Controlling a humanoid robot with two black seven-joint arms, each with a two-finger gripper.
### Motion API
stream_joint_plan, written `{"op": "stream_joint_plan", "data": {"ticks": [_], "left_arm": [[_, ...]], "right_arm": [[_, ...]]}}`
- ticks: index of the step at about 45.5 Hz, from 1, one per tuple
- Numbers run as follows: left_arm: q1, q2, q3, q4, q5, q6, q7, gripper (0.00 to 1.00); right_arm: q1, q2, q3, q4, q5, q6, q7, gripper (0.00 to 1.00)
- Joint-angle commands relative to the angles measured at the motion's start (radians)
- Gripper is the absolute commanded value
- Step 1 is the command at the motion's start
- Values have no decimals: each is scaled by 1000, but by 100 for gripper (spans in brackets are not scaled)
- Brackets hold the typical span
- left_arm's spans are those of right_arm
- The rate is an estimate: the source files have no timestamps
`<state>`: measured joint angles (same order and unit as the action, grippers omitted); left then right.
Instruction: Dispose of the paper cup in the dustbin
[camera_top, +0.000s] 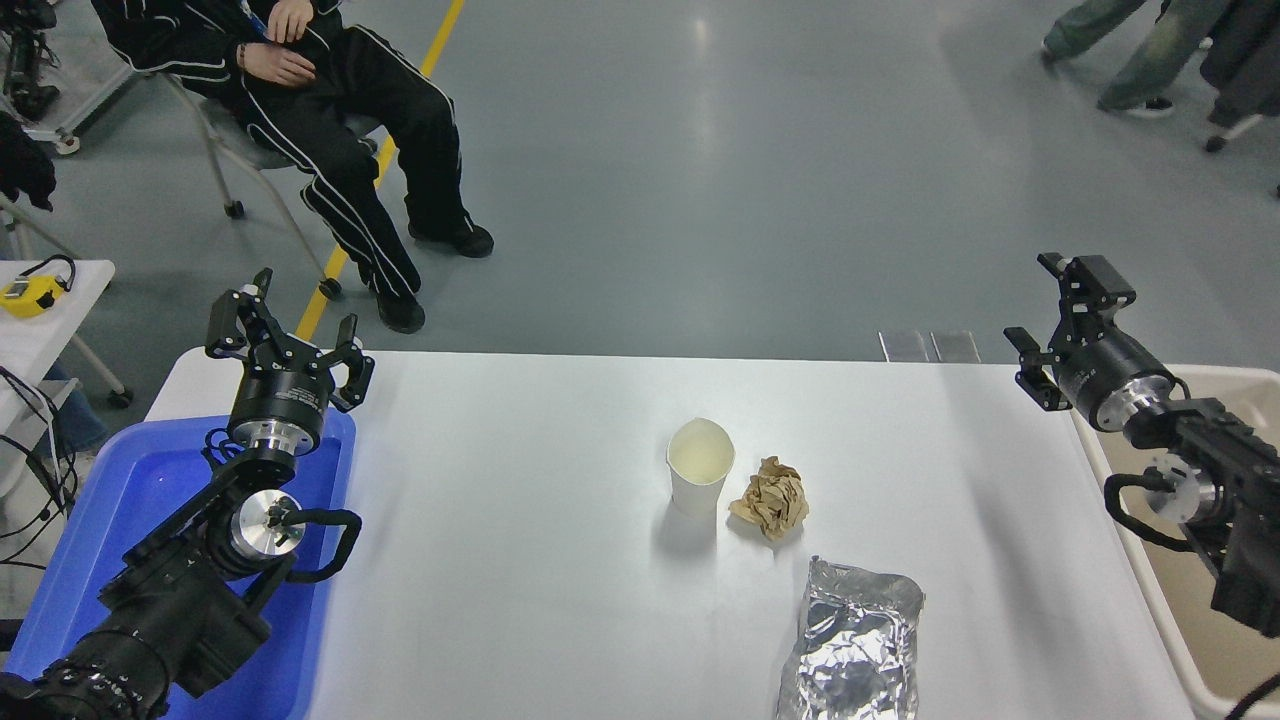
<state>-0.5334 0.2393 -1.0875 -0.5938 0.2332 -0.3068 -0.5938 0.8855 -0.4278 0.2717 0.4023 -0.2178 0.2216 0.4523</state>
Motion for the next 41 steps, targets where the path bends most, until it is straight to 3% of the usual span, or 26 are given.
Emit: {"op": "stream_joint_plan", "data": {"ticks": [1,7,15,20,26,41], "left_arm": [[0,0,0,0,0,0,0,100],[0,0,0,0,0,0,0,100],[0,0,0,0,0,0,0,100],[1,0,0,0,0,0,0,100],[0,0,0,0,0,0,0,100],[0,0,0,0,0,0,0,100]], "right_arm": [[298,1,-570,4,-89,1,0,95],[414,95,-764,10,-292,2,0,94],[503,167,-822,96,-524,2,0,94],[535,285,-871,124,-630,2,0,91],[563,423,-931,119,-664,2,0,91],[415,428,-983,0,-673,-4,0,86]]}}
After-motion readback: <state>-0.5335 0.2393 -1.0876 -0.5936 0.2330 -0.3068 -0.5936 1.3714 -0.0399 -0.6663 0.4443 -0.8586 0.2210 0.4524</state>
